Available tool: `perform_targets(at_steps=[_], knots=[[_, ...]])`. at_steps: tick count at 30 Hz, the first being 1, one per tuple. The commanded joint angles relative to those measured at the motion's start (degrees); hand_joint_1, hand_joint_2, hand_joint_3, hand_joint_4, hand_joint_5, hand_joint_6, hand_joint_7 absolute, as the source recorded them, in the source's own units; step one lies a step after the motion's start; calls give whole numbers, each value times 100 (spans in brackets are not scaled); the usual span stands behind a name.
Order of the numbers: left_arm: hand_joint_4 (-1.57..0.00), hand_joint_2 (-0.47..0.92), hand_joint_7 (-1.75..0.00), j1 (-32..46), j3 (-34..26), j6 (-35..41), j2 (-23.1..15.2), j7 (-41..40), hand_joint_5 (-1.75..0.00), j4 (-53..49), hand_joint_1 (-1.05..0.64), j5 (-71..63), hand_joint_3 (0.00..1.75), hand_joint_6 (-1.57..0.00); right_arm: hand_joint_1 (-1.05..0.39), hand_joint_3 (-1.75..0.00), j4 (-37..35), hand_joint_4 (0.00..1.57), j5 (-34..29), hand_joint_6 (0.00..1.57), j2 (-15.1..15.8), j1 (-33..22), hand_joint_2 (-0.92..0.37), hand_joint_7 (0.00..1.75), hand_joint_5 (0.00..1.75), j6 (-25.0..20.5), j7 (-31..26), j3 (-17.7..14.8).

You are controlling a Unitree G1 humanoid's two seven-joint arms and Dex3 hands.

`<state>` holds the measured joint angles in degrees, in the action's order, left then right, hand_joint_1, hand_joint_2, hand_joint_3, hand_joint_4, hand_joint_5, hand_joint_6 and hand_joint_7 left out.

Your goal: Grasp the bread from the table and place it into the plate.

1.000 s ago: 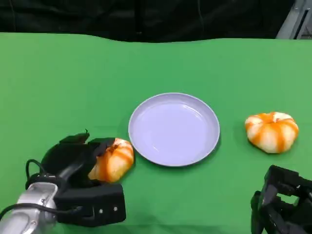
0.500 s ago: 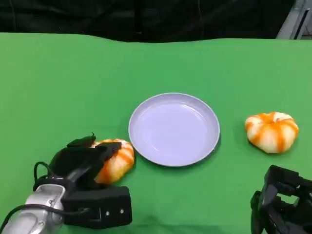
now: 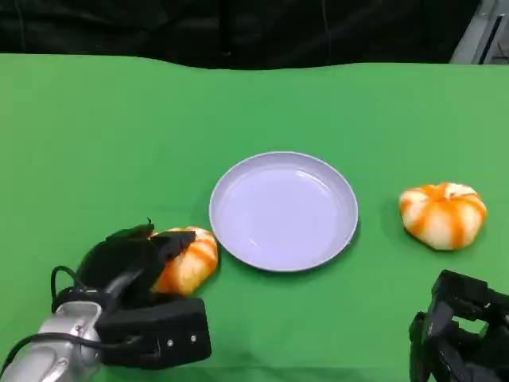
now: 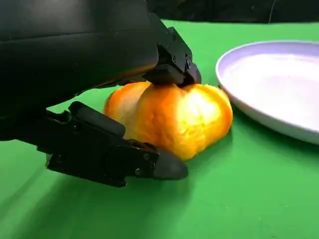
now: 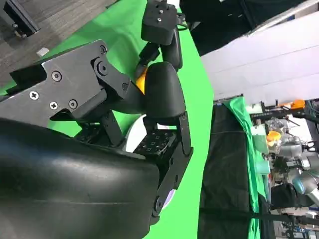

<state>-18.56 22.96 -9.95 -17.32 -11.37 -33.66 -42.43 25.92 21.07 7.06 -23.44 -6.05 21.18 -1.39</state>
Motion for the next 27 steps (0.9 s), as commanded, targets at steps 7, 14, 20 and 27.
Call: perform_targets(at_steps=[7, 14, 20, 27], knots=[[-79, 91, -83, 20, -258, -873, 100, -1278, -148, -544, -6, 437, 46, -102, -5, -107, 17, 86, 30, 76, 25, -50, -64, 156, 175, 135, 29, -28], [-71, 77, -167, 86, -467, -1192, 21, -1641, -174, -253, -9, 535, 77, -63, -5, -106, 24, 86, 49, 76, 43, -51, -64, 156, 175, 111, 17, -57], [-69, 73, -160, 170, -707, -945, -47, -1426, -175, 474, -7, 589, 82, -64, -5, -106, 69, 86, 33, 76, 82, -60, -64, 157, 175, 52, 0, -66], [-71, 69, -154, 70, -697, -920, -35, -1361, -175, 1203, -8, 443, 82, -68, -4, -106, 39, 86, 58, 75, 87, -34, -65, 157, 175, 46, 23, -67]])
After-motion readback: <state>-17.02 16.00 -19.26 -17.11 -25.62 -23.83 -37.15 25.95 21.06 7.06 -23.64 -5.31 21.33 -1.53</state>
